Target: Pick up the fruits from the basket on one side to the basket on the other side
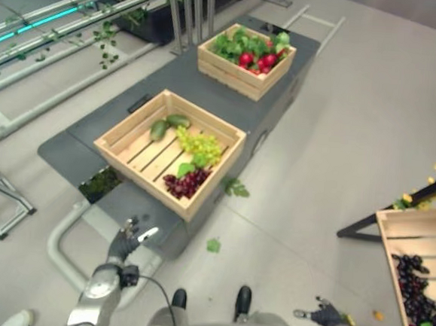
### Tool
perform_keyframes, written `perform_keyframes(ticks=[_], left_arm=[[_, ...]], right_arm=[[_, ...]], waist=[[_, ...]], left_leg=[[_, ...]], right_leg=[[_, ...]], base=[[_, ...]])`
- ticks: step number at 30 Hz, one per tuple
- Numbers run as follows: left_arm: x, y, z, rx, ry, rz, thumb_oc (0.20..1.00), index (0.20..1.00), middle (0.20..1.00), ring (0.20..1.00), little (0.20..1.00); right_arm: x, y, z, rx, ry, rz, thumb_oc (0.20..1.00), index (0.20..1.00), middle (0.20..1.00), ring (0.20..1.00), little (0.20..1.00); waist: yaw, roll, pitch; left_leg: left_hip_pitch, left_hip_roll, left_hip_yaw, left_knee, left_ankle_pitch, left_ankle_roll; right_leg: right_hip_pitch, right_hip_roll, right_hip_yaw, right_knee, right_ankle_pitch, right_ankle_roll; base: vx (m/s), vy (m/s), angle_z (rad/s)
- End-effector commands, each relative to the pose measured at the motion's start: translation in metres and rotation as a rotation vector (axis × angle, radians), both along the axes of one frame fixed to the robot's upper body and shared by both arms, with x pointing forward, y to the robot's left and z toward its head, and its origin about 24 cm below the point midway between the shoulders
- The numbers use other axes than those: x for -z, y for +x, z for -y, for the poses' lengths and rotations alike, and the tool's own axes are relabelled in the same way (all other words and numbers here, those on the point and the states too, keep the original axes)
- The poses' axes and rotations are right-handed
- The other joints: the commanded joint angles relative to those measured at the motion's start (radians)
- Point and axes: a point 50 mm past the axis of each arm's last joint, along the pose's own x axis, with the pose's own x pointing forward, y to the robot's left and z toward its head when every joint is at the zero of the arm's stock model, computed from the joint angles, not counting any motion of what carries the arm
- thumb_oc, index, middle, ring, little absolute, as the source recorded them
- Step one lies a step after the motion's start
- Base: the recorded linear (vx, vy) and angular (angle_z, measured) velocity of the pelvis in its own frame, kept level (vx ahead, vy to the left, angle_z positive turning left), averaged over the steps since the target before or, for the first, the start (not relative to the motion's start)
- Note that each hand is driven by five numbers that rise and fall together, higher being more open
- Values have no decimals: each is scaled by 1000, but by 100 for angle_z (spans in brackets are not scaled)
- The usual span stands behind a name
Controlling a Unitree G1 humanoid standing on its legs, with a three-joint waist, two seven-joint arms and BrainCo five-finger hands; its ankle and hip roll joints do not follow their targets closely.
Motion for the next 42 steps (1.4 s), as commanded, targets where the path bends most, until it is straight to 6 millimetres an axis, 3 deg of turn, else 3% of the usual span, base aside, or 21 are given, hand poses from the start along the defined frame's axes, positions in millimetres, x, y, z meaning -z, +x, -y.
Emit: perform_keyframes(ticks=[1,9,16,30,42], left_arm=[[-34,15,-10,-10,0,180,1000,1000,1000,1000,1000],[-68,21,-16,5,27,321,1000,1000,1000,1000,1000],[-82,30,-21,3,48,377,1000,1000,1000,1000,1000],[-141,59,-36,60,288,552,1000,1000,1000,1000,1000],[-180,92,-40,184,507,581,1000,1000,1000,1000,1000]], right_arm=[[-4,20,-3,5,10,44,1000,1000,1000,1000,1000],[-4,25,-5,7,11,41,1000,1000,1000,1000,1000],[-4,26,-7,-8,11,31,1000,1000,1000,1000,1000],[-4,32,-12,-42,25,26,1000,1000,1000,1000,1000],[-6,37,-11,-56,27,20,1000,1000,1000,1000,1000]], waist=[[10,-25,-8],[16,-25,4],[16,-26,0],[11,-20,0],[-2,-7,18]], left_leg=[[-65,-41,5,1,18,29],[-74,-38,8,1,21,28],[-84,-38,8,1,24,27],[-97,-40,9,1,26,25],[-126,-47,14,1,39,26]], right_leg=[[-3,-42,8,13,-12,103],[-14,-39,7,11,-5,103],[-23,-36,6,10,-2,102],[-37,-35,13,8,2,101],[-68,-38,16,10,16,104]], base=[[0,0,0],[0,0,0],[0,0,0],[0,0,0],[-3,1,0]])
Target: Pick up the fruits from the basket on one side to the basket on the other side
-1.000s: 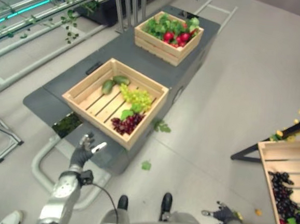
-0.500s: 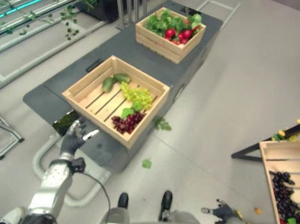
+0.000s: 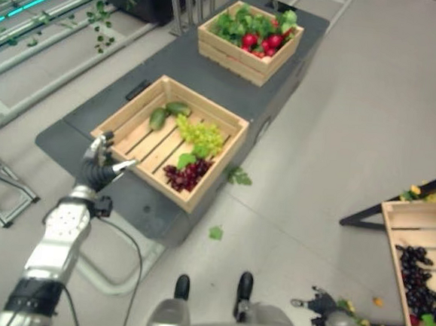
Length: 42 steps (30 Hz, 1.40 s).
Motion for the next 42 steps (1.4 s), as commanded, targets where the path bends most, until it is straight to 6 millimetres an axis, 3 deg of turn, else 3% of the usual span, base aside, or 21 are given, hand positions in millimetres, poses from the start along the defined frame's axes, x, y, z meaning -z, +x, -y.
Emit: perform_keyframes(ticks=[1,7,21,28,30,31,34,42], left_arm=[[-41,18,4,72,149,120,1000,1000,1000,1000,1000],[-66,40,6,114,305,123,1000,1000,1000,1000,1000],[-82,82,10,87,447,62,1000,1000,1000,1000,1000],[-82,99,10,46,479,12,1000,1000,1000,1000,1000],[-70,98,11,54,454,-12,1000,1000,1000,1000,1000],[-70,98,11,54,454,-13,1000,1000,1000,1000,1000],[-67,97,-6,-22,433,-36,1000,1000,1000,1000,1000],[-59,95,-30,-136,400,-97,1000,1000,1000,1000,1000]], right_arm=[[-4,19,-8,-27,13,21,1000,1000,1000,1000,1000],[-6,24,-4,-32,8,31,1000,1000,1000,1000,1000],[-14,40,-1,-30,-6,71,1000,1000,1000,1000,1000],[-17,45,0,-29,-7,90,1000,1000,1000,1000,1000],[-8,23,6,0,-30,18,1000,1000,1000,1000,1000],[-8,23,6,0,-30,18,1000,1000,1000,1000,1000],[-7,12,14,8,-47,2,1000,1000,1000,1000,1000],[-8,16,9,-7,-39,35,1000,1000,1000,1000,1000]], waist=[[-3,-20,-2],[-14,-16,15],[-40,-9,47],[-51,-20,56],[-50,-19,59],[-50,-19,59],[-61,-32,66],[-68,-54,92]], left_leg=[[-97,-47,14,0,37,30],[-112,-52,16,0,46,33],[-173,-61,31,0,74,38],[-206,-63,36,3,84,42],[-213,-63,38,3,83,43],[-213,-63,38,3,83,43],[-239,-58,45,8,90,43],[-273,-52,48,13,100,43]], right_leg=[[-37,-39,18,7,17,103],[-59,-41,22,14,27,103],[-140,-44,47,30,48,102],[-184,-43,62,40,56,100],[-194,-42,70,39,60,102],[-194,-42,70,39,60,102],[-225,-39,79,47,61,100],[-265,-36,93,60,65,98]], base=[[0,0,0],[-24,4,2],[-37,4,0],[-29,-3,-3],[-22,-3,-4],[-47,8,-7],[-48,9,3],[-18,-5,-9]])
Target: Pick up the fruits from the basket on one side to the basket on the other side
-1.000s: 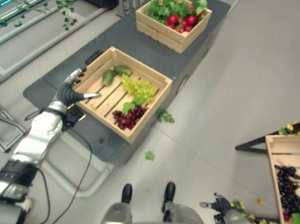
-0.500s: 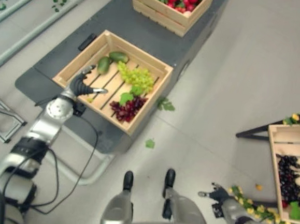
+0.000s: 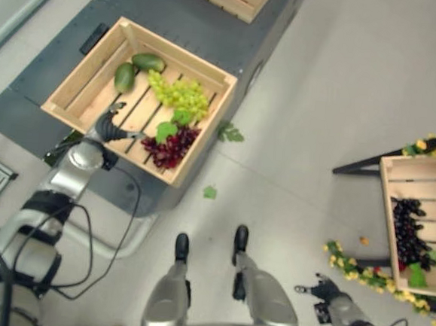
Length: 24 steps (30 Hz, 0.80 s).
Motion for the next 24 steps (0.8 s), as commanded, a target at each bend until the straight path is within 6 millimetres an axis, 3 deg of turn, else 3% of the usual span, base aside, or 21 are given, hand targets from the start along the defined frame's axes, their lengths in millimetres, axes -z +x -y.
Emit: perform_keyframes(ticks=[1,5,12,17,19,24], left_arm=[[-32,7,-16,-80,-13,118,1000,1000,1000,1000,1000],[-27,7,-23,-123,-50,96,1000,1000,1000,1000,1000],[-23,10,-15,-102,-112,101,1000,1000,1000,1000,1000],[-20,9,-1,-64,-168,146,1000,1000,1000,1000,1000],[-11,7,16,-12,-198,159,1000,1000,1000,1000,1000],[3,3,33,40,-221,139,1000,1000,1000,1000,1000]], right_arm=[[3,-9,-1,-15,-8,-4,1000,1000,1000,1000,1000],[2,-6,-2,-22,-12,4,1000,1000,1000,1000,1000],[-1,2,-6,-25,-6,38,1000,1000,1000,1000,1000],[-3,8,-7,-22,-2,73,1000,1000,1000,1000,1000],[-4,9,-8,-13,0,89,1000,1000,1000,1000,1000],[-5,9,-6,-6,-8,94,1000,1000,1000,1000,1000]], waist=[[-5,-30,-35],[-7,-38,-16],[-7,-44,14],[-8,-41,29],[-11,-36,42],[-15,-32,53]], left_leg=[[-119,-48,6,2,92,43],[-128,-47,5,3,96,42],[-144,-46,2,6,101,43],[-157,-48,2,9,102,44],[-162,-49,4,9,102,44],[-165,-51,7,9,101,46]], right_leg=[[-108,-35,56,60,42,107],[-116,-35,56,61,46,108],[-137,-34,58,69,47,107],[-153,-35,62,76,48,105],[-159,-35,68,79,48,104],[-165,-34,76,79,50,102]], base=[[0,0,0],[0,0,0],[0,0,0],[0,0,0],[0,0,0],[-1,4,-2]])
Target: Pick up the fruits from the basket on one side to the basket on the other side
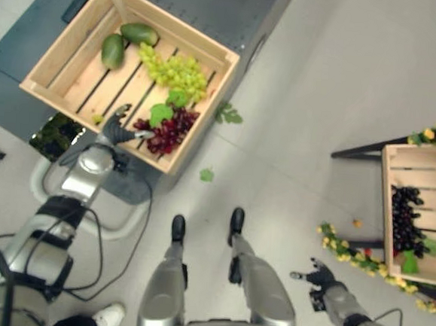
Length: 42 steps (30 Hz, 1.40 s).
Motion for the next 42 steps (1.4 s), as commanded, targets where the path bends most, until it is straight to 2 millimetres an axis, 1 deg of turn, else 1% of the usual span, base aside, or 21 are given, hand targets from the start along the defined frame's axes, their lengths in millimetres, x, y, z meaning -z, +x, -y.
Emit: perform_keyframes(ticks=[1,5,9,14,19,22,23,24,27,30,33,38,40,42], left_arm=[[-7,1,9,17,-45,80,1000,1000,1000,1000,1000],[10,-4,19,43,-59,34,1000,1000,1000,1000,1000],[23,-8,30,68,-85,11,1000,1000,1000,1000,1000],[29,-9,37,82,-94,-6,1000,1000,1000,1000,1000],[27,-5,34,53,-88,0,1000,1000,1000,1000,1000],[22,-2,31,28,-77,14,1000,1000,1000,1000,1000],[17,0,27,8,-49,27,1000,1000,1000,1000,1000],[17,0,27,9,-48,27,1000,1000,1000,1000,1000],[6,5,19,-27,23,45,1000,1000,1000,1000,1000],[-6,10,9,-70,113,55,1000,1000,1000,1000,1000],[-18,17,4,-95,172,69,1000,1000,1000,1000,1000],[-32,20,-6,-129,235,84,1000,1000,1000,1000,1000],[-35,21,-6,-131,249,92,1000,1000,1000,1000,1000],[-42,21,-10,-142,301,104,1000,1000,1000,1000,1000]], right_arm=[[4,-13,4,26,-17,-16,1000,1000,1000,1000,1000],[4,-14,7,28,-29,-19,1000,1000,1000,1000,1000],[4,-15,7,24,-33,-21,1000,1000,1000,1000,1000],[4,-14,7,23,-36,-20,1000,1000,1000,1000,1000],[3,-14,6,15,-38,-17,1000,1000,1000,1000,1000],[3,-12,5,9,-38,-9,1000,1000,1000,1000,1000],[2,-10,4,2,-38,-1,1000,1000,1000,1000,1000],[2,-10,4,2,-38,-1,1000,1000,1000,1000,1000],[1,-8,3,-1,-34,16,1000,1000,1000,1000,1000],[1,-9,3,2,-28,20,1000,1000,1000,1000,1000],[1,-10,3,0,-28,25,1000,1000,1000,1000,1000],[2,-14,4,-9,-31,17,1000,1000,1000,1000,1000],[2,-14,3,-12,-28,18,1000,1000,1000,1000,1000],[1,-13,4,-12,-27,26,1000,1000,1000,1000,1000]], waist=[[-21,7,-21],[-23,13,-20],[-25,14,-21],[-26,10,-25],[-27,1,-24],[-28,-4,-20],[-29,-6,-16],[-28,-6,-16],[-32,-12,-9],[-36,-18,-4],[-41,-21,6],[-45,-26,13],[-47,-28,14],[-49,-31,17]], left_leg=[[-114,-46,1,-10,100,45],[-108,-47,6,-12,96,47],[-106,-50,12,-14,93,48],[-106,-50,9,-17,93,49],[-113,-49,9,-19,95,49],[-122,-50,9,-19,97,49],[-131,-49,11,-19,99,49],[-132,-49,12,-19,99,49],[-151,-50,13,-14,105,50],[-164,-48,12,-12,108,51],[-173,-48,13,-6,111,51],[-186,-47,17,6,110,49],[-189,-48,17,9,110,49],[-193,-47,17,14,108,49]], right_leg=[[-118,-31,65,78,32,106],[-116,-30,70,74,34,106],[-115,-28,79,67,35,106],[-115,-24,82,61,37,105],[-117,-21,85,57,39,104],[-126,-21,87,57,43,104],[-137,-20,87,58,45,104],[-138,-20,87,59,45,104],[-160,-19,90,65,49,104],[-175,-18,90,70,50,105],[-184,-17,91,76,50,103],[-197,-16,97,83,53,103],[-198,-16,98,84,53,102],[-200,-16,100,84,53,102]], base=[[8,7,-8],[10,12,-10],[0,7,-3],[1,-5,-6],[1,-2,-1],[0,0,0],[0,0,0],[0,0,0],[-22,-7,-4],[0,0,0],[0,0,0],[0,-2,-1],[0,0,0],[0,0,0]])
